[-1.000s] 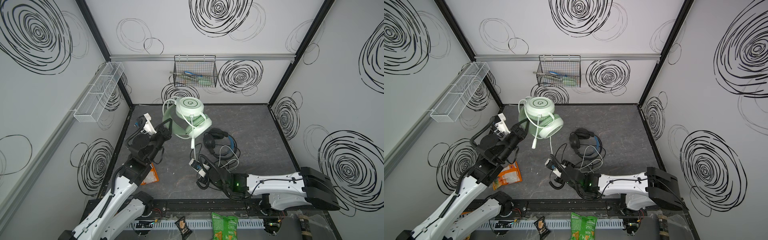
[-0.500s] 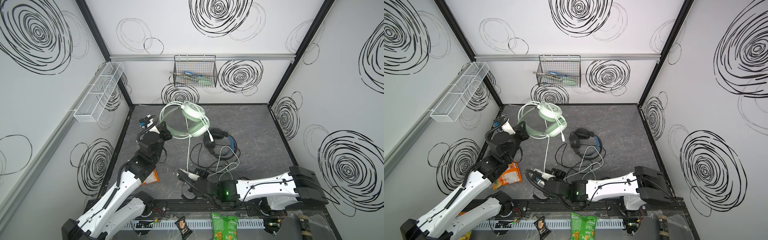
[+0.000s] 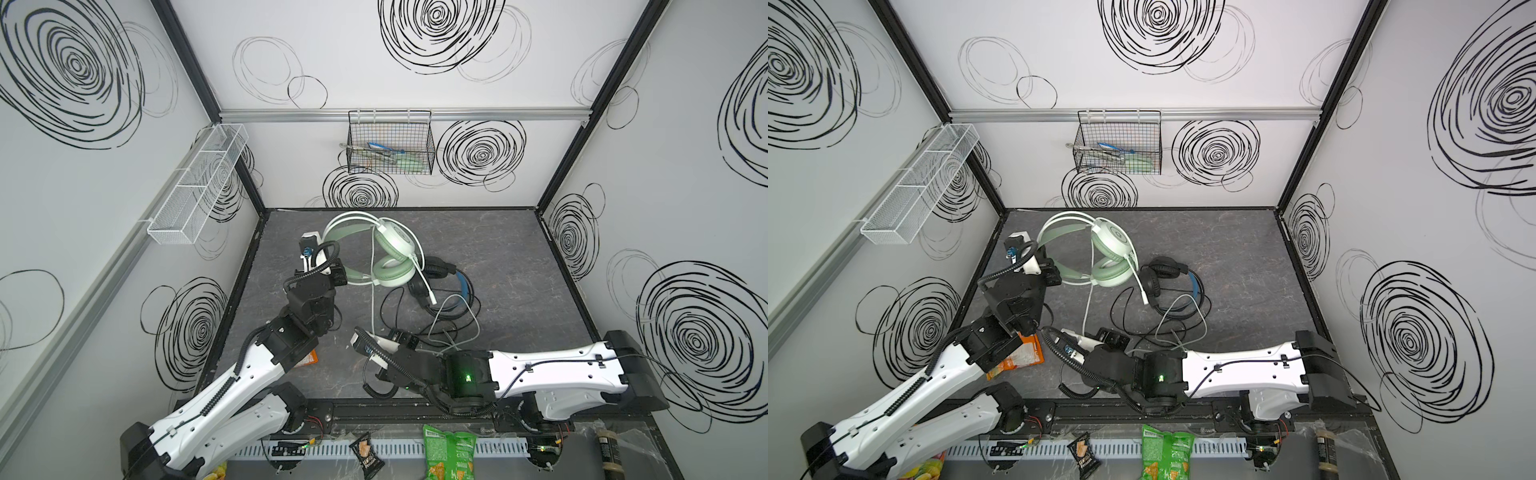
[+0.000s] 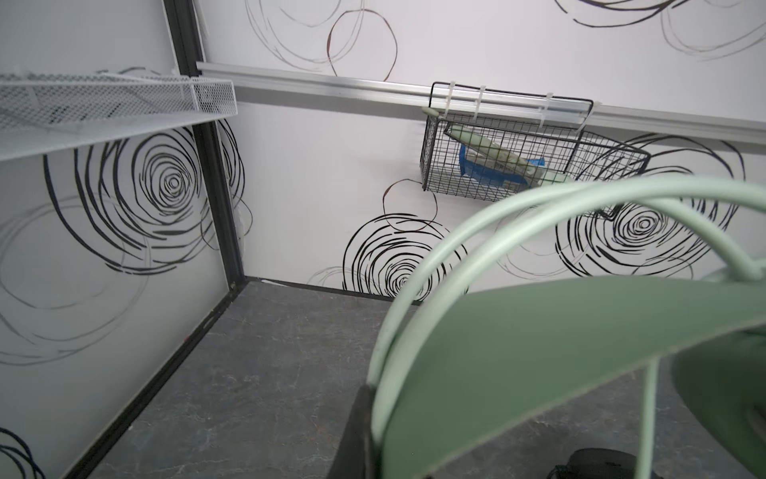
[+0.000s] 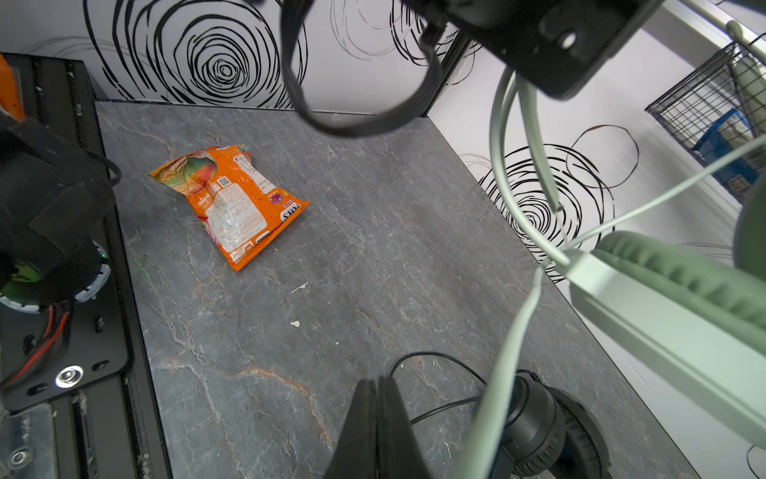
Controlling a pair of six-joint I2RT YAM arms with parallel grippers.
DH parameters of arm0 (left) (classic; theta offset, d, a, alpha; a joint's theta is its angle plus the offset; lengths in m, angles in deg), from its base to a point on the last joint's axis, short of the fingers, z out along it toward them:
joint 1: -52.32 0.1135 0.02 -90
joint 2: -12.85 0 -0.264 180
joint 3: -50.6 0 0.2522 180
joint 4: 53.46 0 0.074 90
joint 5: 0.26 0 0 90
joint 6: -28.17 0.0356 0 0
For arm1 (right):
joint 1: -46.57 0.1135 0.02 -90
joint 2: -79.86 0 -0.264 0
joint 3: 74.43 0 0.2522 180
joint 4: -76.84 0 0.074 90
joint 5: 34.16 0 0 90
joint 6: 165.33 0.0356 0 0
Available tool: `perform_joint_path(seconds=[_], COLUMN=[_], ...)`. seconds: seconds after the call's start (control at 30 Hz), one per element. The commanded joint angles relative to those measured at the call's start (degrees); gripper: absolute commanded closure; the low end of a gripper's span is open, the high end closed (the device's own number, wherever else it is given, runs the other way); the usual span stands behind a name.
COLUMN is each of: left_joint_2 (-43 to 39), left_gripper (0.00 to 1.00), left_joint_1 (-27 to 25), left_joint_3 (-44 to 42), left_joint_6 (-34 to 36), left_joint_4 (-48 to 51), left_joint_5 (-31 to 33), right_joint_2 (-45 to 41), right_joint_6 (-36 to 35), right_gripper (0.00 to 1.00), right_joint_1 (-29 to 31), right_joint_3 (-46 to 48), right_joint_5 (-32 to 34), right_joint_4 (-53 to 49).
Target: Wrap the headphones
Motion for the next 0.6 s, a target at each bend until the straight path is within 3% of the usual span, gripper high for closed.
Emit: perform_joint_path(seconds=[0.0, 0.27, 0.57], left_joint_2=[-0.11, 2.23, 4.90], left_gripper=[1.00, 1.00, 1.00], left_joint_1=[-1.78, -3.02, -9.82], left_joint_3=[-0.28, -0.13, -0.63], left_joint_6=[9.32, 17.57, 30.27], left_joint_4=[-12.86, -12.20, -17.16], left_joint_5=[8.23, 12.56, 15.71], right_joint_2=[-2.07, -5.39, -9.76], right_joint_6=[0.76, 1.81, 0.66], right_gripper=[1.00, 1.00, 1.00], right_joint_1=[-0.25, -3.14, -6.22], right_joint_3=[-3.07, -5.49, -2.65], right_joint_5=[-2.16, -4.29, -5.35], right_joint_4=[-5.20, -11.24, -13.35])
